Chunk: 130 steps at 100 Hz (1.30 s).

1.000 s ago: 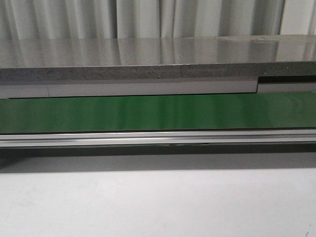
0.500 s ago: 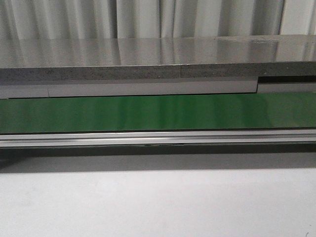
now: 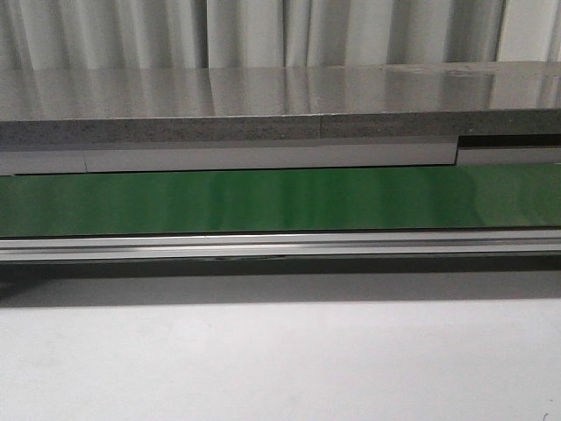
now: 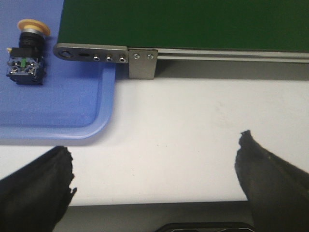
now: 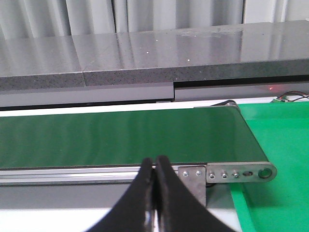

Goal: Move button from left to right
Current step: 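Move the left gripper over the yellow push-button switch in the blue tray, then lower the left gripper and close it on the switch's black body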

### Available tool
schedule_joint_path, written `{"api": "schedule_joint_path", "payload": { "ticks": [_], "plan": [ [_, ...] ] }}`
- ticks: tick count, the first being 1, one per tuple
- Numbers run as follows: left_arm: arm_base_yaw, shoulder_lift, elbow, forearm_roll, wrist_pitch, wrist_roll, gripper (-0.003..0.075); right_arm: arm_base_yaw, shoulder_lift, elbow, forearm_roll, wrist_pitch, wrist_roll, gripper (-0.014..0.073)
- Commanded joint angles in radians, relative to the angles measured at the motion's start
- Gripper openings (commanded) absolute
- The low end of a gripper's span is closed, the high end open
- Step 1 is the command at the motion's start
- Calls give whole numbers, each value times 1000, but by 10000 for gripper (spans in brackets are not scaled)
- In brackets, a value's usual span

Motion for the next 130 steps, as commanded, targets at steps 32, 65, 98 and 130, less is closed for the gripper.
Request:
{"api": "schedule_joint_path", "payload": {
  "ticks": [32, 65, 98, 130],
  "plan": [
    [91, 221, -315, 78, 74, -5, 659, -3, 9, -14, -2, -82, -1, -67],
    [301, 503, -455, 78, 5, -5, 659, -3, 9, -14, -2, -82, -1, -67],
    [410, 834, -586, 43, -17, -5, 659, -3, 9, -14, -2, -82, -1, -67],
    [414, 1029, -655, 45, -15, -5, 659, -3, 9, -14, -2, -82, -1, -67]
  ]
}}
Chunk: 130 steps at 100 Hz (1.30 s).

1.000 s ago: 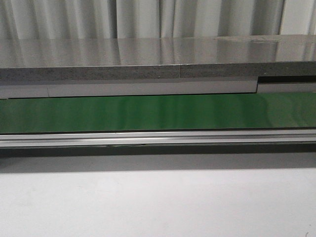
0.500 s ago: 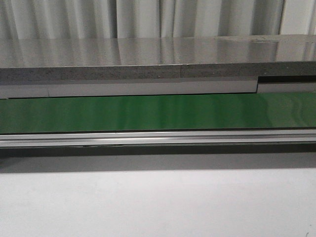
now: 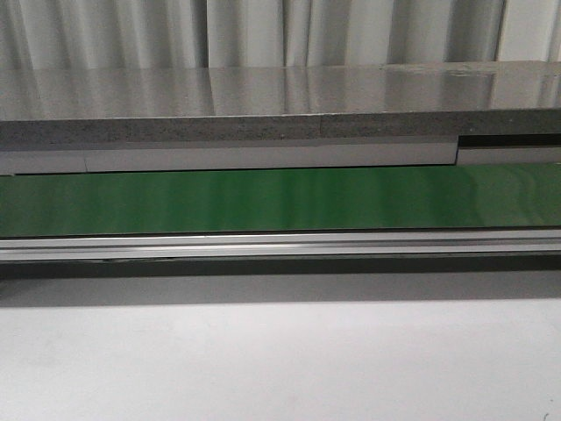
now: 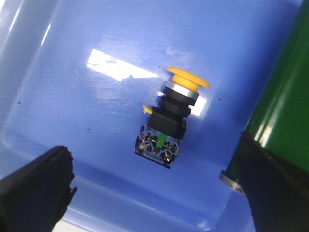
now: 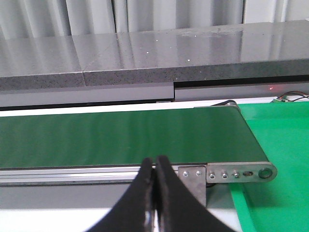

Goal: Move button from left to right
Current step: 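Lower the left gripper and close it on the switch's black body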

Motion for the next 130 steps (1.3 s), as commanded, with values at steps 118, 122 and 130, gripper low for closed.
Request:
{"api": "schedule_joint_path", "payload": {
  "ticks": [118, 122, 130],
  "plan": [
    [2, 223, -66, -3, -78, -5, 638, -3, 9, -14, -2, -82, -1, -67],
    [2, 225, -66, -3, -83, -5, 618, -3, 9, -14, -2, -82, -1, -67],
    [2, 225, -66, -3, -91, -5, 562, -3, 9, -14, -2, -82, -1, -67]
  ]
}}
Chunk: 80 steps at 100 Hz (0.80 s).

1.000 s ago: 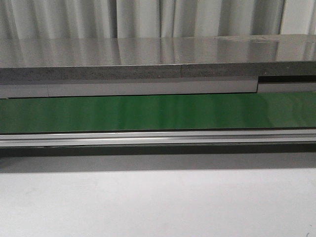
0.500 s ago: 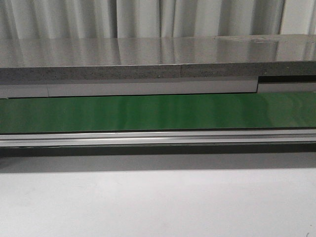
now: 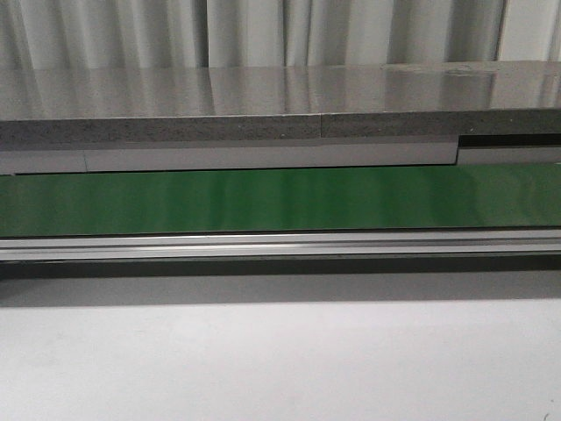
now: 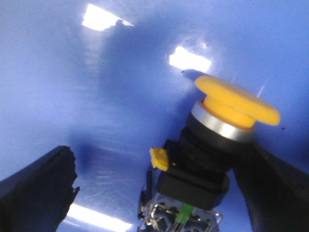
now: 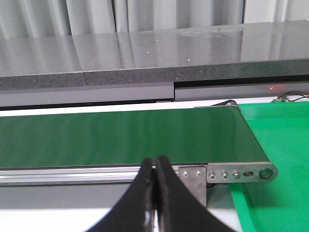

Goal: Move button from left to right
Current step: 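Lower the left gripper and close it on the switch's black body, then lift the switch with the left gripper and set it on the belt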

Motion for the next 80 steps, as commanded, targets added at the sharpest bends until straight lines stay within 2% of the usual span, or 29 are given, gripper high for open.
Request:
{"api": "schedule_joint_path", "payload": {
  "ticks": [1, 9, 34, 42, 48, 80],
  "plan": [
    [0, -39, -26, -5, -22, -5, 557, -3, 9, -14, -2, -82, -1, -67],
    [0, -39, -26, -5, -30, -5, 479, -3, 9, -14, -2, -82, -1, -67],
    [0, -39, -26, -5, -37, -5, 99, -3, 9, -14, -2, -82, -1, -67],
    [0, -41, -26, -5, -35, -5, 17, -3, 9, -14, -2, -82, -1, -67],
    [0, -47, -26, -5, -33, -5, -21, -3, 9, -14, -2, -82, -1, -67],
    [0, -194, -27, -30, -57, -5, -20, -3, 9, -14, -2, -82, -1, -67]
  ]
}}
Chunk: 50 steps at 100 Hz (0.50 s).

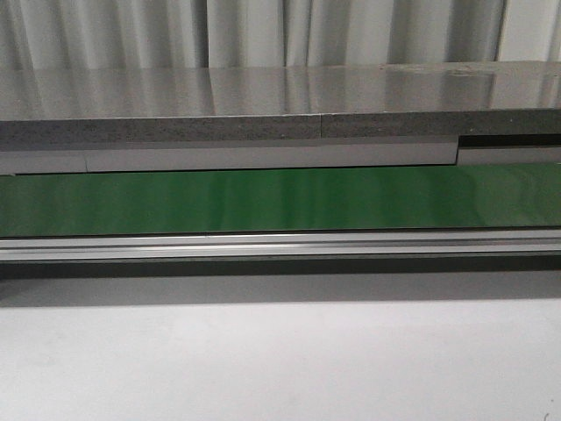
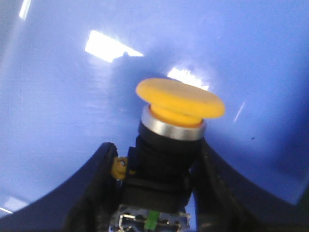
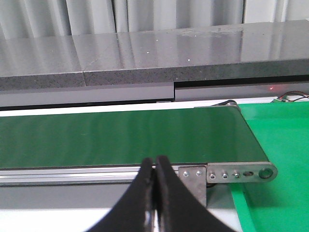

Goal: Move button from left to right
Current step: 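Lift the switch with the left gripper and set it on the belt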

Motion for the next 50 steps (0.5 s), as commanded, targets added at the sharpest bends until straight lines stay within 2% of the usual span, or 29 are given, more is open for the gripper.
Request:
{"api": "schedule_joint_path", "payload": {
  "ticks": [1, 18, 50],
  "plan": [
    [0, -105, -27, -28, -28, -5, -20, -3, 9, -14, -2, -82, -1, -67],
    [-19, -184, -27, -146, -30, 75, -20, -3, 9, -14, -2, -82, -1, -67],
    [-200, -198, -27, -135, -26, 108, -20, -3, 9, -14, -2, -82, -1, -67]
  ]
}}
